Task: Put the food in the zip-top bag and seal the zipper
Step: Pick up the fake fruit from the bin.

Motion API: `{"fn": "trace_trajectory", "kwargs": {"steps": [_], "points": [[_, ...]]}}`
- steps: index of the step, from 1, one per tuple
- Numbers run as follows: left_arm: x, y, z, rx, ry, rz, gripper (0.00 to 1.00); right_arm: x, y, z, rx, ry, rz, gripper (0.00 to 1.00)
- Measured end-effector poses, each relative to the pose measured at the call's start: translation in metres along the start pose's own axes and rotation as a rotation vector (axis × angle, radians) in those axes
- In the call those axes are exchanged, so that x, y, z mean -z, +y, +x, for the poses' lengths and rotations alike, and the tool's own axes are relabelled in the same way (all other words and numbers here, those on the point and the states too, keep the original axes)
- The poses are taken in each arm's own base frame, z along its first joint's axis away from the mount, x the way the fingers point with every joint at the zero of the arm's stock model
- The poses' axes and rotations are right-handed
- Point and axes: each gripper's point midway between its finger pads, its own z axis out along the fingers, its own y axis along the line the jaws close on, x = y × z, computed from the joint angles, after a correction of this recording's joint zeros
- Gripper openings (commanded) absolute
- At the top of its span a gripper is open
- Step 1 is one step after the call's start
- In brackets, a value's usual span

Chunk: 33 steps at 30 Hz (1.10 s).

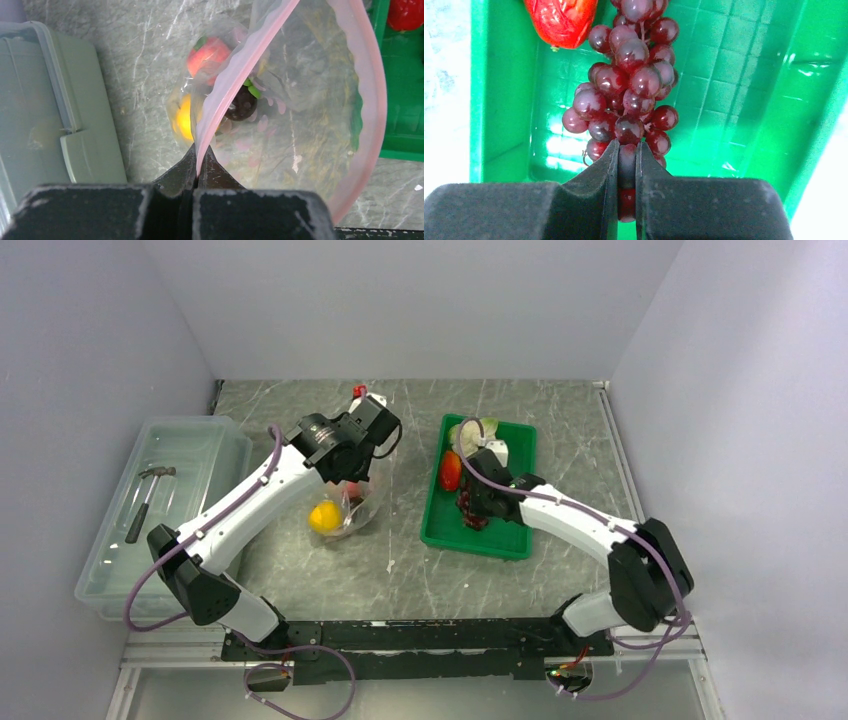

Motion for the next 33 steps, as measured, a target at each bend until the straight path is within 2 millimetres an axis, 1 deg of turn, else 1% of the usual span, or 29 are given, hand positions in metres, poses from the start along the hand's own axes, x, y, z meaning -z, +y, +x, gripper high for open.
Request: {"fn": "trace_trajectory", "kwargs": {"steps": [7,13,19,24,27,29,33], "points": [[0.002,-0.012,-0.001,-0.006,-0.008,0.035,0.00,0.038,-0.007,-0.024,-0.015,-0.092,-0.019,0.00],[-0.001,-0.022,0.001,-0.019,-0.001,0.055,0.00,0.069,-0.008,-0.045,-0.028,-0.161,-0.048,0.00],[-0.003,-0.029,0.002,-0.020,0.006,0.068,0.00,0.098,-0.007,-0.062,-0.039,-0.221,-0.091,0.00],[-0.003,-0.034,0.001,-0.010,0.005,0.087,0.00,0.125,0.000,-0.077,-0.040,-0.266,-0.159,0.00],[-0.002,-0.034,0.001,-0.010,0.005,0.091,0.00,0.136,0.006,-0.082,-0.034,-0.283,-0.190,0.00],[-0.002,-0.035,0.001,-0.009,0.005,0.094,0.00,0.144,0.012,-0.088,-0.029,-0.294,-0.218,0.00],[-0.002,-0.037,0.000,-0.006,0.003,0.100,0.00,0.171,0.030,-0.103,-0.021,-0.336,-0.291,0.00]]}}
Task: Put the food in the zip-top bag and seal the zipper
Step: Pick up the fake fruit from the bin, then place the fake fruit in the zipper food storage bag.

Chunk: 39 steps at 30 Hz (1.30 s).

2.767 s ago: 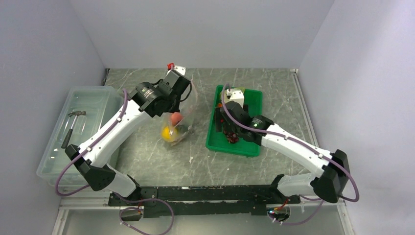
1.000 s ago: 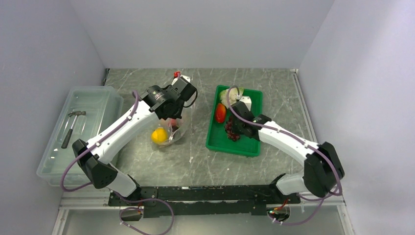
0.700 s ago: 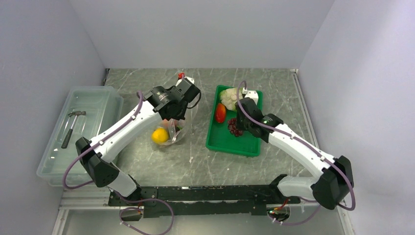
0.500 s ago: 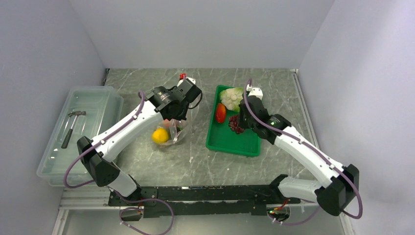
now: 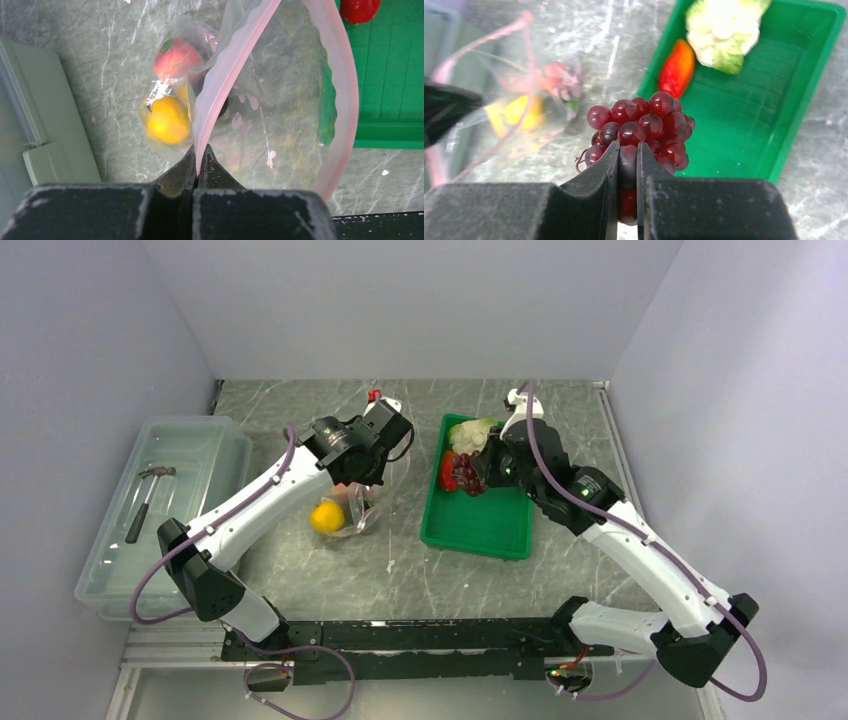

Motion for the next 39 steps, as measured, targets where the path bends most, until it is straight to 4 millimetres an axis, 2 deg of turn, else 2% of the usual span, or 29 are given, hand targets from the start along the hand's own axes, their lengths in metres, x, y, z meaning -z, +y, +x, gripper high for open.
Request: {"fn": "trace_trajectory", "kwargs": {"steps": [7,17,30,39], "points": [[0.000,-0.001,0.001,0.000,0.003,0.006,0.00,0.030,0.043,-0.038,-0.003,-0.070,-0.161,0.00],[0.000,-0.004,-0.001,0.004,0.000,0.020,0.00,0.064,0.086,-0.075,-0.021,-0.144,-0.357,0.00],[0.004,-0.012,0.001,0.033,-0.008,0.085,0.00,0.086,0.127,-0.097,-0.071,-0.200,-0.574,0.00],[0.012,-0.020,0.004,0.074,-0.013,0.158,0.00,0.089,0.142,-0.101,-0.106,-0.223,-0.657,0.00]]}}
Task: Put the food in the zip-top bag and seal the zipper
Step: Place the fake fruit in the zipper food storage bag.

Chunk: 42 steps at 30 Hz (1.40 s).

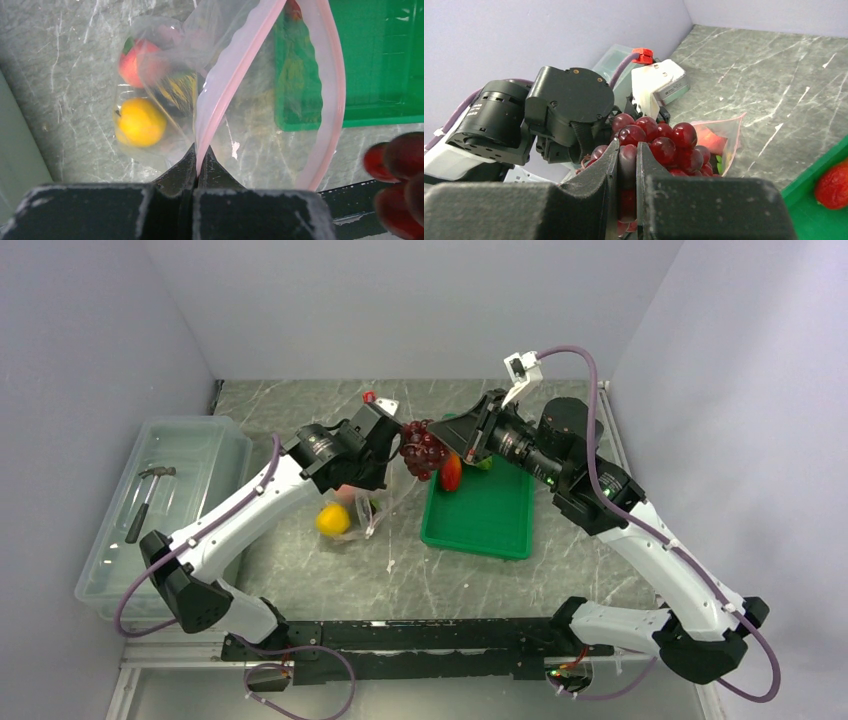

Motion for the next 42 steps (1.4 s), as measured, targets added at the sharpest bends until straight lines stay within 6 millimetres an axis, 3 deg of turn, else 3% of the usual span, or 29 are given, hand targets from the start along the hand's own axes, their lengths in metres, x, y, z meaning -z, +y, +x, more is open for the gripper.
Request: {"fn": "trace_trajectory", "kwargs": {"steps": [13,26,31,42], "points": [[0.013,-0.007,-0.003,0.045,-0.023,0.075,0.00,-0.009,0.009,0.002,-0.037,-0.029,-0.075,0.00],[0.019,-0.010,-0.001,0.063,-0.017,0.123,0.00,-0.005,0.021,-0.013,-0.043,-0.089,-0.127,0.00],[0.025,-0.013,-0.002,0.076,-0.020,0.153,0.00,-0.019,0.012,0.000,-0.058,-0.061,-0.113,0.00],[0.030,-0.015,0.001,0.097,-0.015,0.184,0.00,-0.048,-0.035,0.058,-0.075,0.068,0.002,0.00]]}}
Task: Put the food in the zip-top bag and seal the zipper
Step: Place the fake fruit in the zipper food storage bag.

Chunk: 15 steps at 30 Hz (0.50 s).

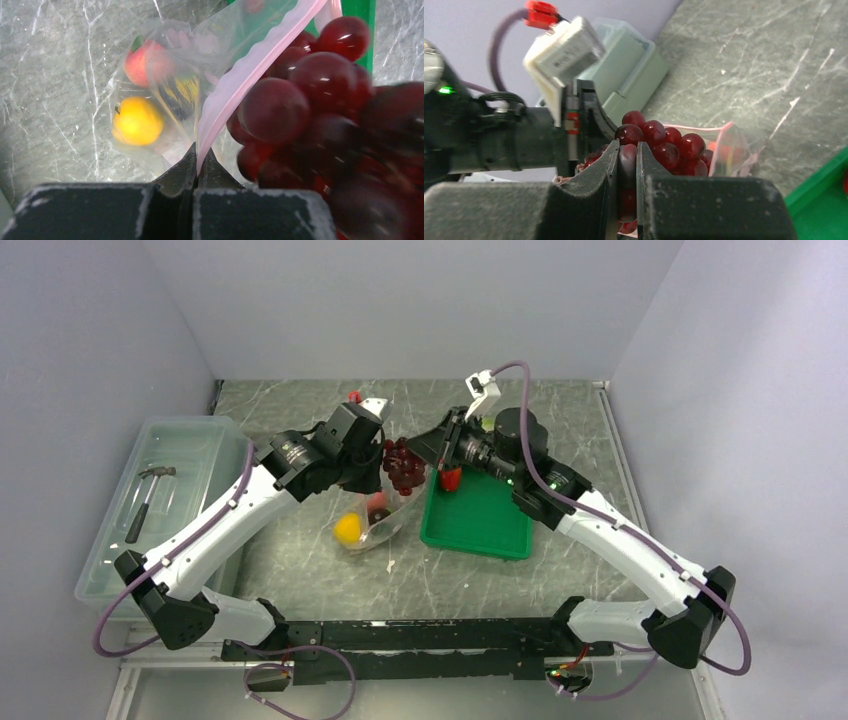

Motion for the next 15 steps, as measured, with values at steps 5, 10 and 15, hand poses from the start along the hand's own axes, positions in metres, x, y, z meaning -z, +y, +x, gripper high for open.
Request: {"fn": "trace_trajectory", "kwargs": {"steps": [5,10,15], "points": [[0.002,-0.001,0.000,0.001,0.001,0.008,0.00,-0.010,-0.019,0.019,0.001,0.048,0.048,0.00],[0.004,-0.002,0.001,0.002,0.005,0.018,0.01,-0.020,-0.030,0.030,0.010,0.080,0.076,0.00],[0.006,-0.002,-0.002,0.005,-0.002,0.020,0.01,-0.031,-0.043,0.048,0.022,0.126,0.108,0.00]]}}
